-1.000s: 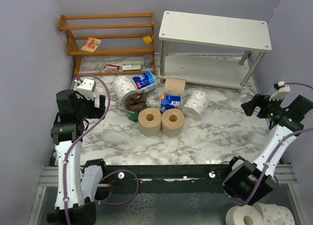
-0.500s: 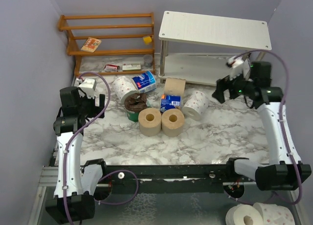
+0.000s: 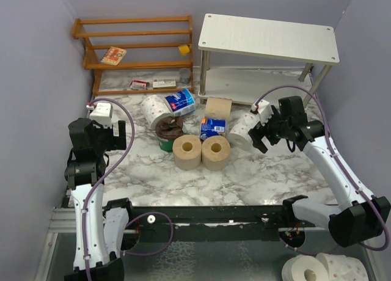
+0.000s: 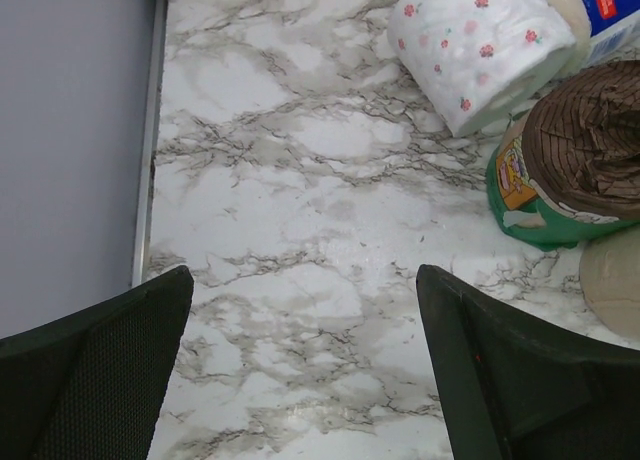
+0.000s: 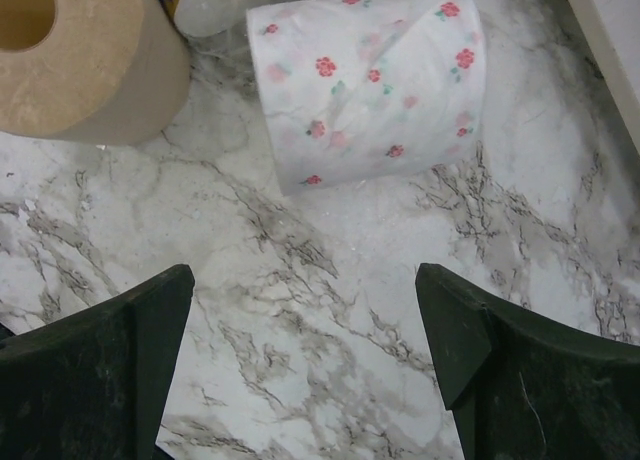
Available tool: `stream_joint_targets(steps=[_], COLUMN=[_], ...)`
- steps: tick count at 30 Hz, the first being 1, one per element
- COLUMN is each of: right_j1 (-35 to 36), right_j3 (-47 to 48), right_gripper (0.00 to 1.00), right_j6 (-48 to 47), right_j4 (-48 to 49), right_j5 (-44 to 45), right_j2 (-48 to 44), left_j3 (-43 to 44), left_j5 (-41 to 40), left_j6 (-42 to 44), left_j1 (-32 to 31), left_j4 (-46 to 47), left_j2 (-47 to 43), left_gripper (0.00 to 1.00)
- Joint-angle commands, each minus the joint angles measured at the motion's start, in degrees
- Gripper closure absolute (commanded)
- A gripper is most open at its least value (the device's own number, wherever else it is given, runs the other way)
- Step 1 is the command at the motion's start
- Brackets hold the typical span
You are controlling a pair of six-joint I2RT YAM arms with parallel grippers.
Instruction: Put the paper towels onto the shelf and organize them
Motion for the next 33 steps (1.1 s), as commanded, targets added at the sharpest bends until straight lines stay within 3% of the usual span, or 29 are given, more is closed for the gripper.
stream_joint_targets(steps=[1,5,8,12,18,24,27,33], right_j1=[5.88,14.67,17.34,17.4,17.39,17.49,17.48,18.3], right_j3=[-3.33,-5.51,-6.47,-8.28,-9.39,-10.06,-10.82,-13.27], right_gripper=[0.05,0.06,0.05,0.07,0.21,0.23,0.3,0.3], right_j6=[-0.25,2.99,3.4,3.55,2.91,3.62,3.52,3.94], right_j4=[4.99,9.04,13.53,17.37,20.31,20.2,20.89,24.34], right_j5=[4.17,14.96,20.1,22.2,24.15,22.1,22.83,25.36], right_j2=[-2.07,-0.29,-0.89,0.09,4.18,5.4,6.14,8.29], left_j3=[-0.13,-0.03,-0.01,-0.1,-0.12,-0.09,-0.09,-0.13], left_j5=[-1.55,-1.96,-2.27,-2.11,-2.1,-2.09,-2.01,-1.35], left_j6=[-1.0,-0.98,-1.2,-1.23,-1.16,-1.16,-1.16,-0.93], left_j1=[1.23,2.3,2.57,3.08,4.04,4.41,4.5,4.5], left_j4=[2.29,2.31,2.28,2.33,2.3,2.33,2.28,2.33], left_j2=[-0.87,2.29,3.3,2.9,3.67,3.86,3.8,3.98], left_gripper=[0.03,0.03,0.03,0.03,0.02,0.02,0.02,0.02])
